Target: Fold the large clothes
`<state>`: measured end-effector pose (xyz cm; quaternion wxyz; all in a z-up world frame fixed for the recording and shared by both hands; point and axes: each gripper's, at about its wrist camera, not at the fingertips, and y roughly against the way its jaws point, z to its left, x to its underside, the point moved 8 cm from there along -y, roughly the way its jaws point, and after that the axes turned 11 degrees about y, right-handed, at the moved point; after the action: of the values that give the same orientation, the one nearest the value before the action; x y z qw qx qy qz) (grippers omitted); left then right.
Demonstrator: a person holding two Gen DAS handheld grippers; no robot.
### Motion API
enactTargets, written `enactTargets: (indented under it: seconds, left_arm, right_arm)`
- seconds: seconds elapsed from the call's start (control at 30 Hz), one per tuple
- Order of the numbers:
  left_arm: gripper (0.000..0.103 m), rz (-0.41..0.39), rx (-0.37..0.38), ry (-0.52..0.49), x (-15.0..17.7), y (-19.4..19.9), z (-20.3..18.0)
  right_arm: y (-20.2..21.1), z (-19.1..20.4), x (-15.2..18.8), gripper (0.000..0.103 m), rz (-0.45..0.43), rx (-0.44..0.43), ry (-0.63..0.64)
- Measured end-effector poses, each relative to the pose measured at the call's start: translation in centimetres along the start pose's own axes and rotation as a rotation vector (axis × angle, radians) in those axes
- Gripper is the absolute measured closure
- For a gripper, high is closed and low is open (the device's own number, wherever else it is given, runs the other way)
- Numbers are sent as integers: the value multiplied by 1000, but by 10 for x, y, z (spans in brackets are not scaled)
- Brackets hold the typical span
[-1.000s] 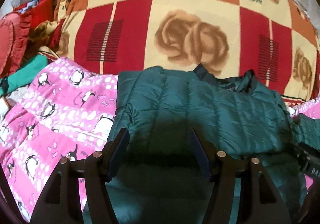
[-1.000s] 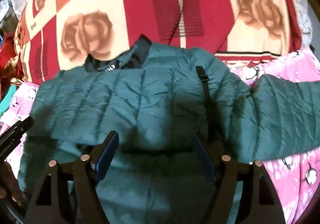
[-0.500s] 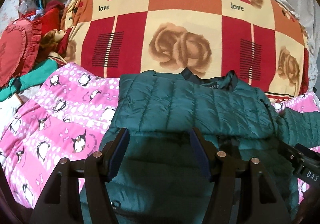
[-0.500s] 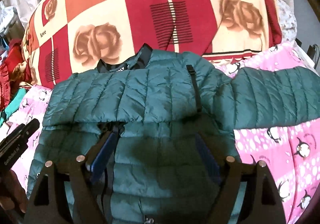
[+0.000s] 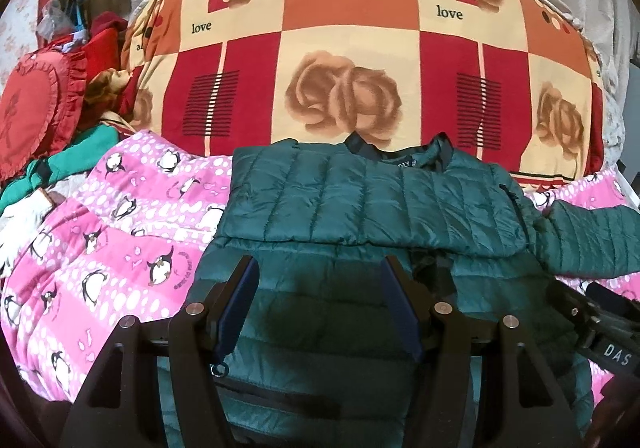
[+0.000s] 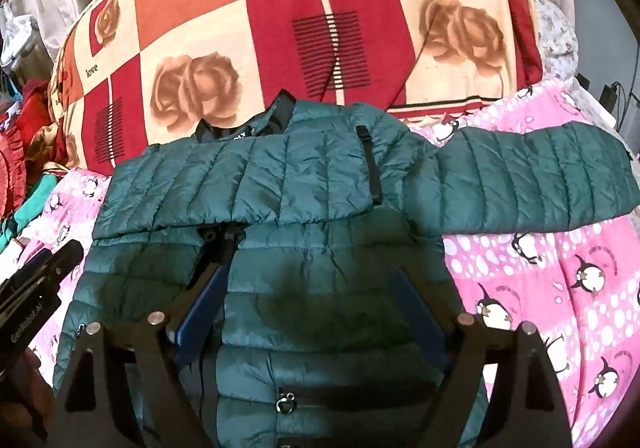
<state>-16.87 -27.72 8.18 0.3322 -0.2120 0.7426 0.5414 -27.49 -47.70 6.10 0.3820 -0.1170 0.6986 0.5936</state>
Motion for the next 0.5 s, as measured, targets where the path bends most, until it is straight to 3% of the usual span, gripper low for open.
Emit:
enactTargets:
  seconds: [0.5]
  left_arm:
    - [64,-8,13,0,6,12,-12]
  right_arm:
    - [11,-5,6,14,-8,12,6]
